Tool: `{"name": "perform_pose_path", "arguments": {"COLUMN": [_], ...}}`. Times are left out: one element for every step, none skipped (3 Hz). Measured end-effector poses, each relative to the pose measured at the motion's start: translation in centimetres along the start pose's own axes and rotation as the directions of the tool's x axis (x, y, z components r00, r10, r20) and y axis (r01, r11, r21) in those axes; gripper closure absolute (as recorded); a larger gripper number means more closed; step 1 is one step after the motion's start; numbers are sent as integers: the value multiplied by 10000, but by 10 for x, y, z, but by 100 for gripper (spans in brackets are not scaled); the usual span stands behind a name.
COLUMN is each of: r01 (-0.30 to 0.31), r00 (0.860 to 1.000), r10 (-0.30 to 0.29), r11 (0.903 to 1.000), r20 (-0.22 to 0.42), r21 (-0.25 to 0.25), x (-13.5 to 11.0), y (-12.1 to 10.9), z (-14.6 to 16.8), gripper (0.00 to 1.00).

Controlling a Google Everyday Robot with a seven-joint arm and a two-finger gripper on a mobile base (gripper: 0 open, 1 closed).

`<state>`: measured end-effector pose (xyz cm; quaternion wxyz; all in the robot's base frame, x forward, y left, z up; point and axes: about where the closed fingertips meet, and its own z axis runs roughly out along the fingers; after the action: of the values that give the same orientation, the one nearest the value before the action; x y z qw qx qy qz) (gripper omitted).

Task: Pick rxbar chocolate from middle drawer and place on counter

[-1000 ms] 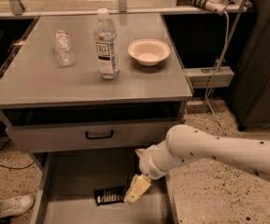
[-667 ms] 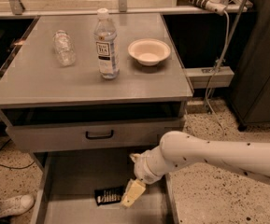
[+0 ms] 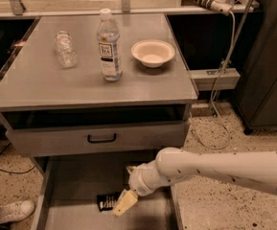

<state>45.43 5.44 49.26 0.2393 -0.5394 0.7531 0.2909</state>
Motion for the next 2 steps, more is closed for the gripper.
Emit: {"name": "perform_pose_path", "arguments": {"r01": [-109,3], "r00": [9999,9999], "r10": [110,0], "r11": [9999,9998], "r20": [26,165], "r21": [-80,-176], "x": [4,13], "y": [2,6], "z": [5,24], "gripper": [0,0]}}
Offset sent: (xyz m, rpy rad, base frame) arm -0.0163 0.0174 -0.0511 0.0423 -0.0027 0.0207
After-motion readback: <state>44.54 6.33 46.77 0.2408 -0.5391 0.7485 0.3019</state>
